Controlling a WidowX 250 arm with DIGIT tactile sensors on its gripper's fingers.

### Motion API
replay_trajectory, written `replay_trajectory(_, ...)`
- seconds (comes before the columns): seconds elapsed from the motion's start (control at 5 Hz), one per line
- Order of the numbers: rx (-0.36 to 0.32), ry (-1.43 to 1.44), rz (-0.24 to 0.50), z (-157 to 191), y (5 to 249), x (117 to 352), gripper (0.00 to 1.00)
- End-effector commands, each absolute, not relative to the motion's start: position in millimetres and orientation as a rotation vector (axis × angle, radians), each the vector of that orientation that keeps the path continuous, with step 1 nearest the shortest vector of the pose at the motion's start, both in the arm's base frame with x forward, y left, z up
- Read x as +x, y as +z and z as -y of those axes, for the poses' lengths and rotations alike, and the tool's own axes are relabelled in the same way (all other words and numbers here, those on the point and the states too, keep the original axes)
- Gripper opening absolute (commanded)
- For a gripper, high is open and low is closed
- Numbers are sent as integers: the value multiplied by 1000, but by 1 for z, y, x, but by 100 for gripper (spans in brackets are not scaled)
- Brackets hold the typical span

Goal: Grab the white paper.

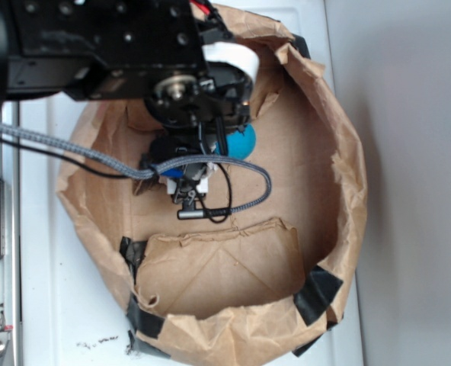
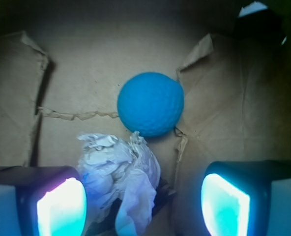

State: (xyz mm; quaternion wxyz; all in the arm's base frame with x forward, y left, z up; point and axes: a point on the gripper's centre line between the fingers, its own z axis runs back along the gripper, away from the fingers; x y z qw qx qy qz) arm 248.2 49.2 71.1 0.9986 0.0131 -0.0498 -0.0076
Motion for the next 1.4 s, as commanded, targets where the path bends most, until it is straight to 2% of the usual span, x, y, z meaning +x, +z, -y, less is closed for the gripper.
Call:
replay_trajectory(0.0,-13,18,155,-28,67,261,100)
replay_trajectory(0.2,5,29,134,-23,52,266,100)
replay_trajectory(0.4,33,43,127,-16,41,270,0)
replay_trajectory(0.8,34,55,170,-22,47,268,0)
replay_trajectory(1.0,13,60,191,-26,60,269,0)
replay_trajectory(1.2,-69,67,228,-28,96,272,0)
